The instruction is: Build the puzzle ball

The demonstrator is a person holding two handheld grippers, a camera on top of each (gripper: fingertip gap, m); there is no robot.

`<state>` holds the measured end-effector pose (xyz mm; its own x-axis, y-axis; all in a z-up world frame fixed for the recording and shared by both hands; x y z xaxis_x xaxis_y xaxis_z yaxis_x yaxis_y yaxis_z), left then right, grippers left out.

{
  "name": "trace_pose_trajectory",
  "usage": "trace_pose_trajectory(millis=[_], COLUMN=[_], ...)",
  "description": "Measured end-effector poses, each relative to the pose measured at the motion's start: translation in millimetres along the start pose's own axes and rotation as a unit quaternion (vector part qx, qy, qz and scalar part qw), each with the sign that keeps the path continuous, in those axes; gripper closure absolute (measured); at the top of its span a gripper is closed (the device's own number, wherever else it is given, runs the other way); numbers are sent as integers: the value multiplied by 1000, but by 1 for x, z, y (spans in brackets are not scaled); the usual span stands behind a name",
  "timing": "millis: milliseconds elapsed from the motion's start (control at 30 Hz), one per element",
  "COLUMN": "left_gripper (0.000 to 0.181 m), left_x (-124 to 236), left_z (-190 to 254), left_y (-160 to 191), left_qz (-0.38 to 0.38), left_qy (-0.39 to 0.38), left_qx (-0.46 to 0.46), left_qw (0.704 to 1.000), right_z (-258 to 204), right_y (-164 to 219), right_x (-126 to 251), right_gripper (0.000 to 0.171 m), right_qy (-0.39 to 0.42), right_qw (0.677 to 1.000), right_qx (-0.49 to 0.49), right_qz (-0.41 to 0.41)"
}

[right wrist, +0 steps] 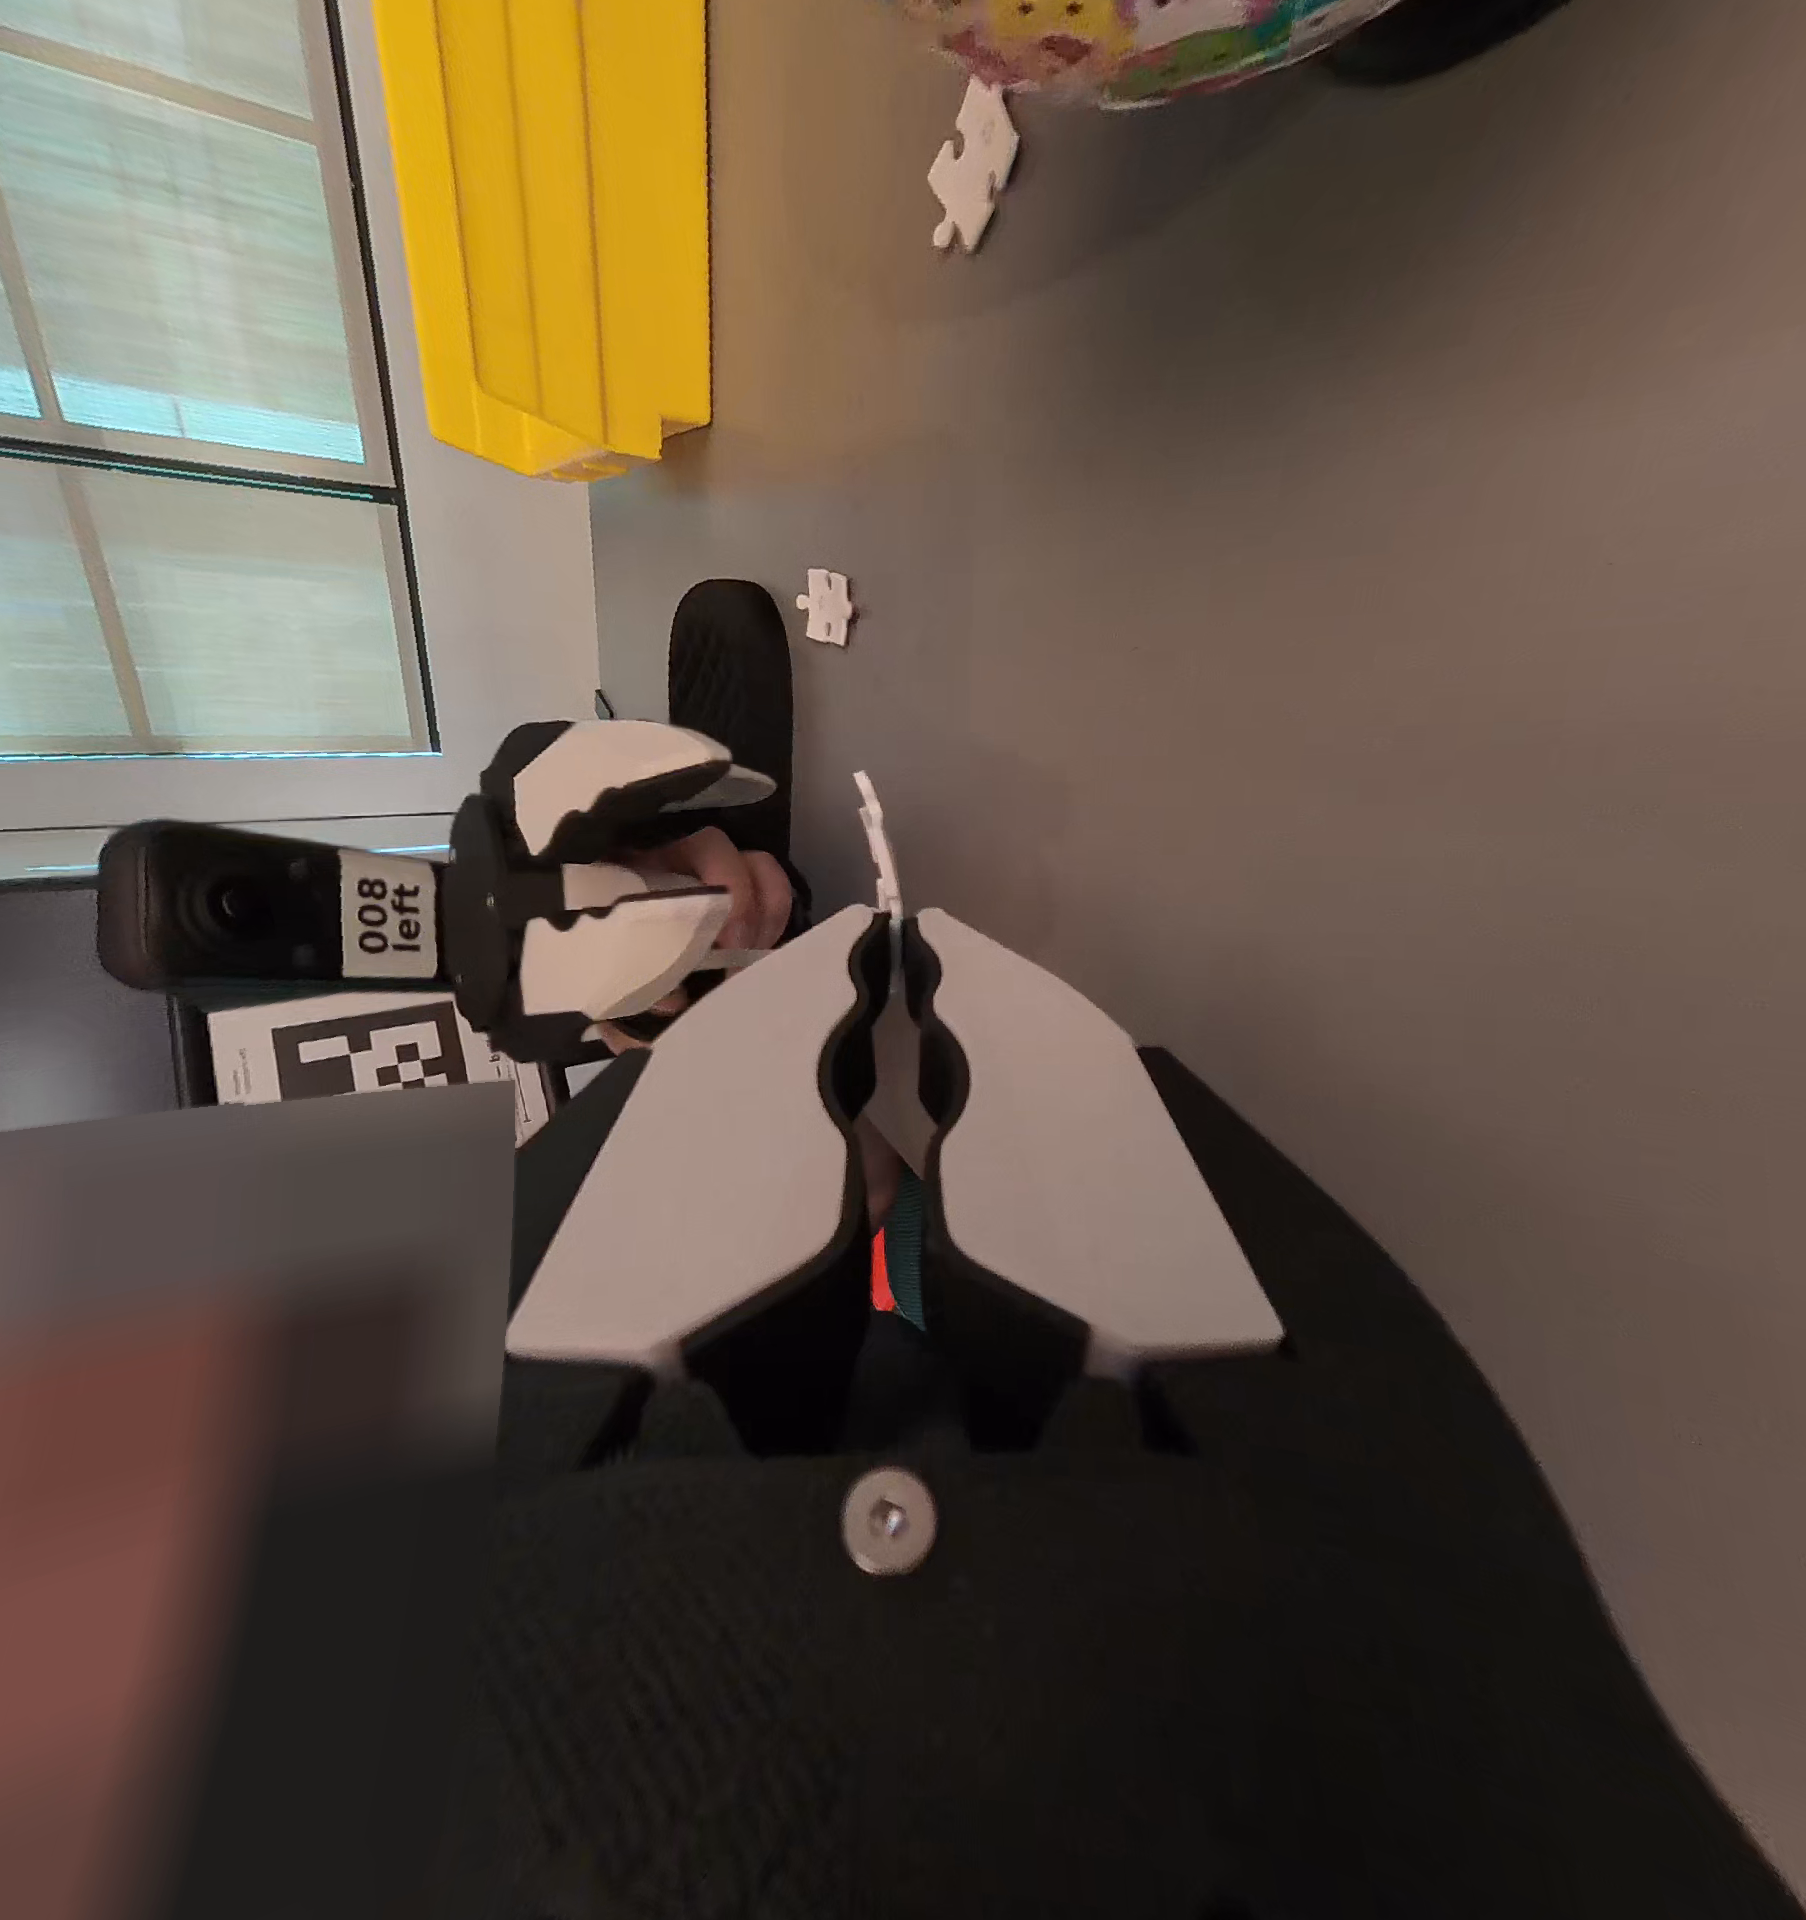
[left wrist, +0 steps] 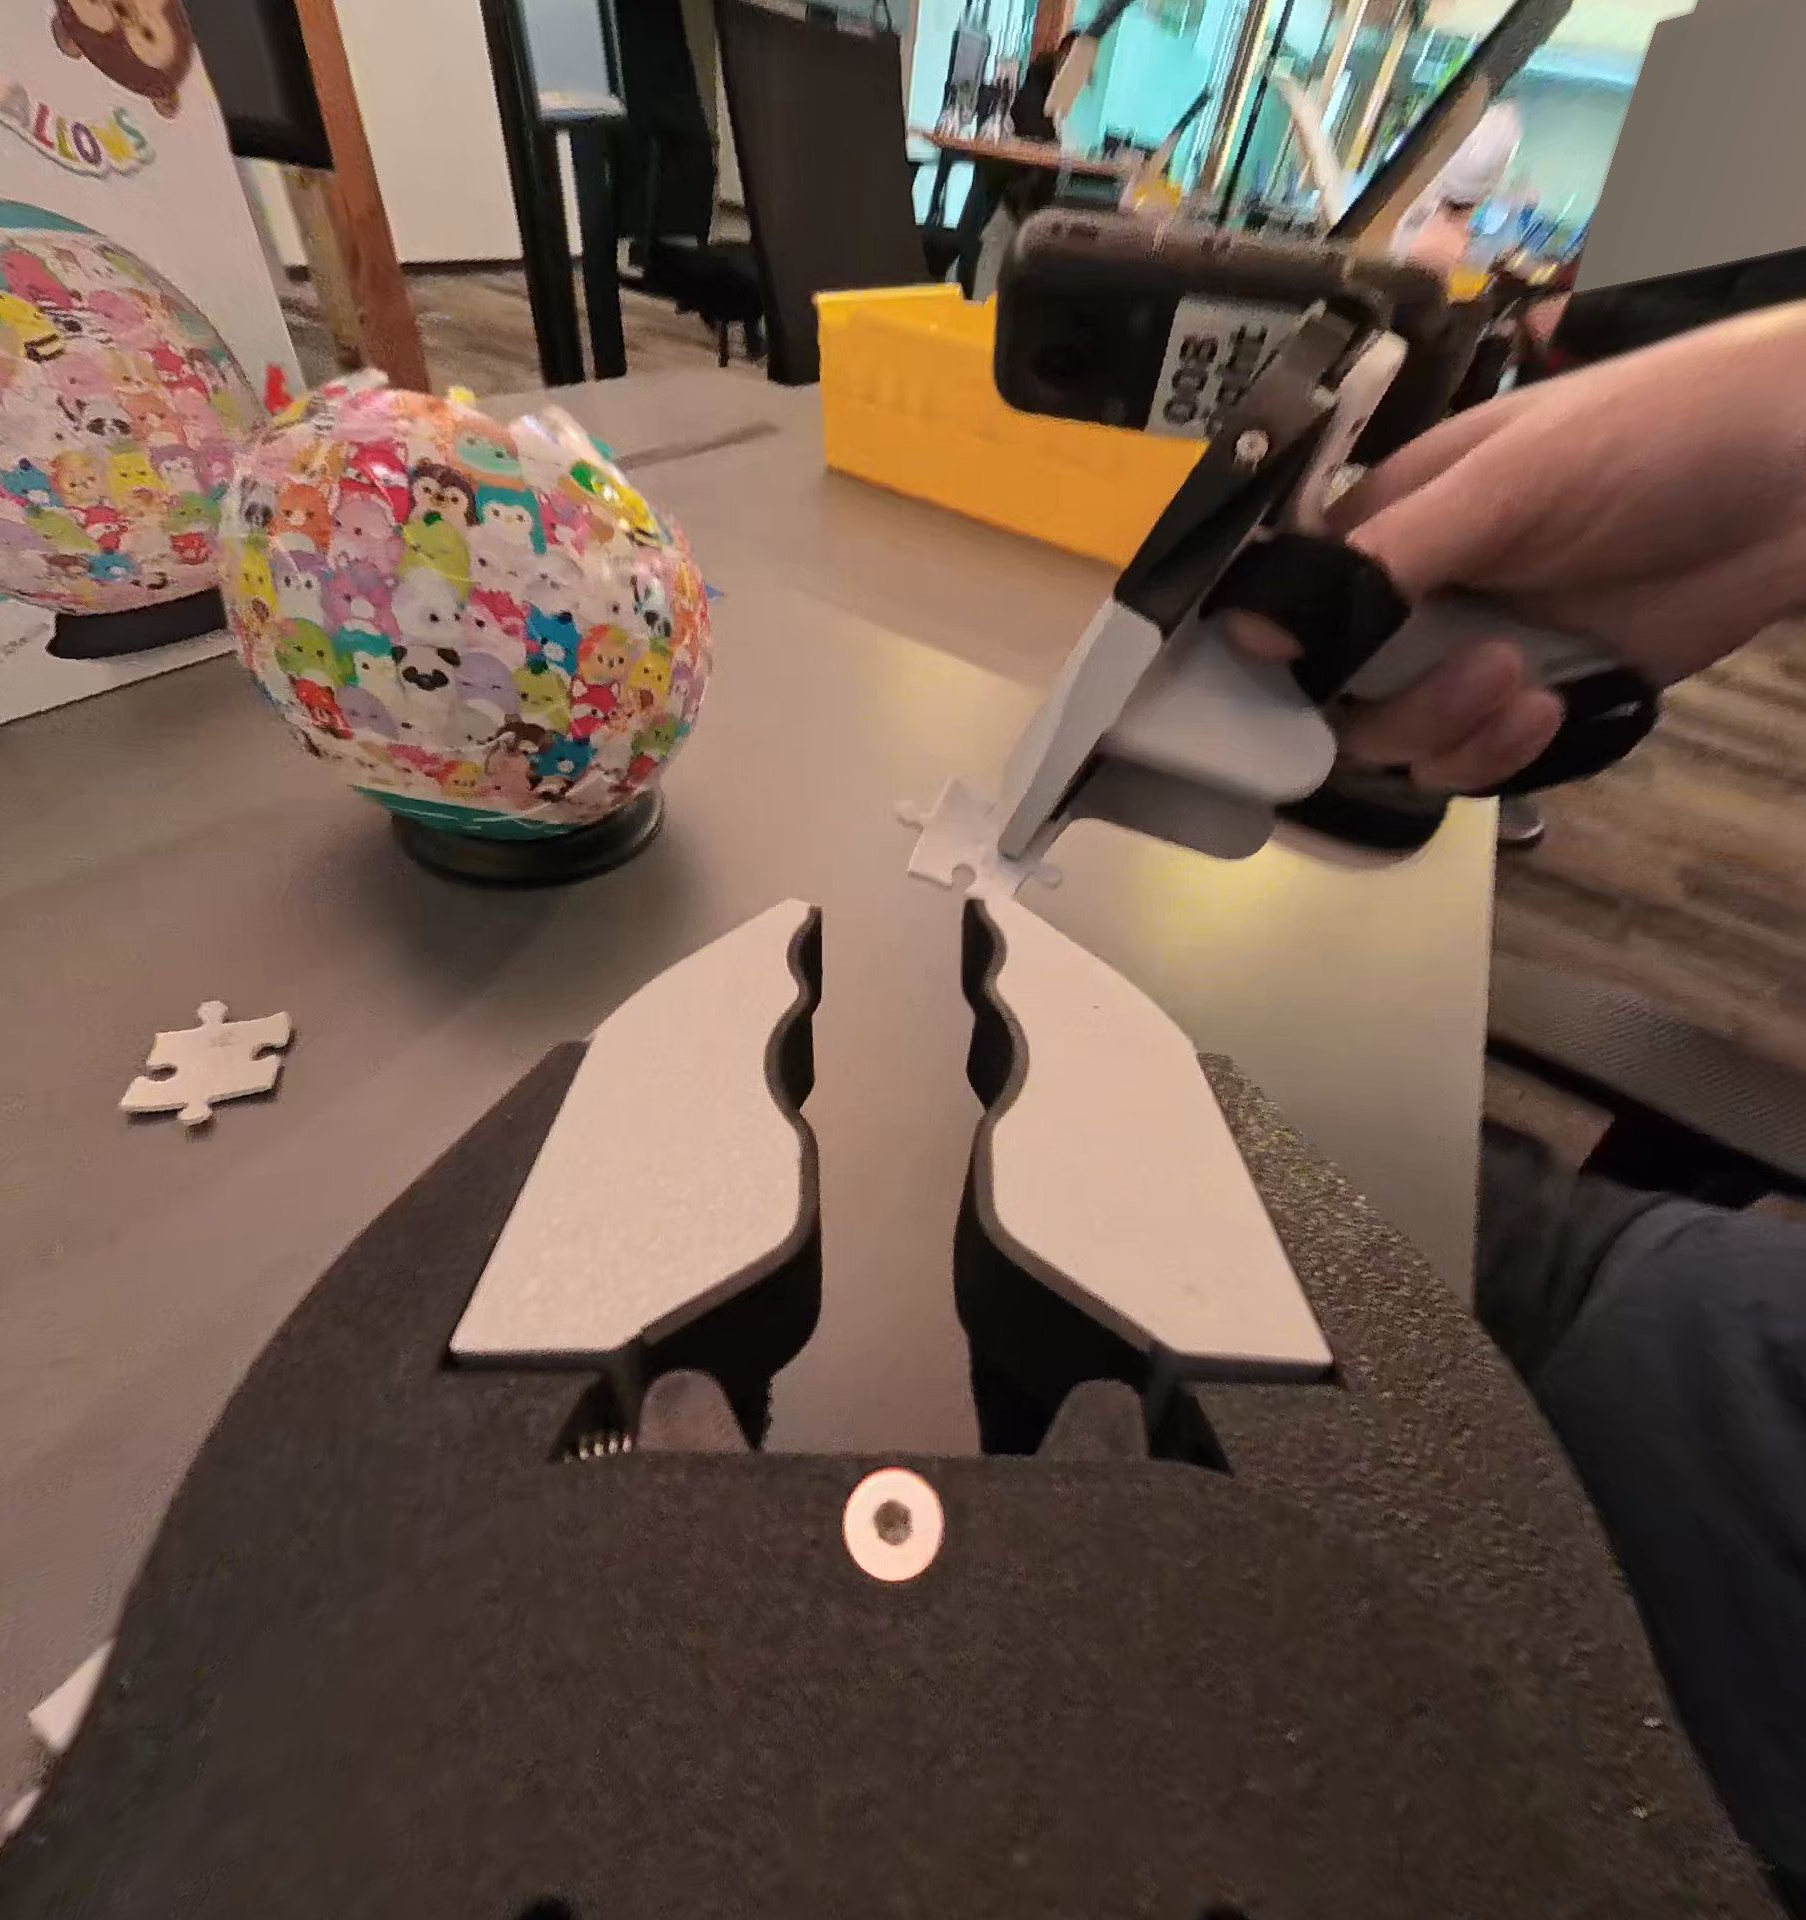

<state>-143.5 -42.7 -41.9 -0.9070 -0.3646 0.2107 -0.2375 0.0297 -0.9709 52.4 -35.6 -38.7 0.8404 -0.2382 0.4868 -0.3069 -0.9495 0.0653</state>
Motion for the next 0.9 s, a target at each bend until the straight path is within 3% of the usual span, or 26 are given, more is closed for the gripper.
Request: trace_pose_trajectory(millis=[100,233,433,633,767,900], left_gripper=[157,156,134,150,165,168], left_x=[3,1,-12,-35,-48,-59], left_z=[-1,6,27,50,61,73], left_y=[-1,1,-14,-29,-32,-34], left_qz=[10,-19,-16,-52,-70,-70], left_qy=[9,1,-5,-2,0,-32], left_qx=[3,-75,-170,-315,-372,-418], left_qw=[1000,997,985,948,926,905], right_z=[-5,-8,-7,0,6,12], right_y=[2,3,-2,8,13,13], right_x=[-6,-6,9,16,28,42], right_gripper=[169,168,168,168,169,168], right_qy=[1,1,-24,-55,-69,-73], right_qw=[1000,1000,999,992,987,985], right_qx=[4,6,-24,-99,-132,-142], right_qz=[-1,-4,5,-50,-64,-56])
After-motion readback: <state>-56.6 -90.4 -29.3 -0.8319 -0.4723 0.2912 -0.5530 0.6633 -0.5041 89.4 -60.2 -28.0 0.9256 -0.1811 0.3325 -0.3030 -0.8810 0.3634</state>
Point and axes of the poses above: each gripper's, where its closed fingertips meet, x back along the fingers, y out of its underside, z = x × y across the jaws, the point moved 9 cm from there along x, back along the fingers, and after that the axes turned 15 degrees about -x, right-handed, at the moved point
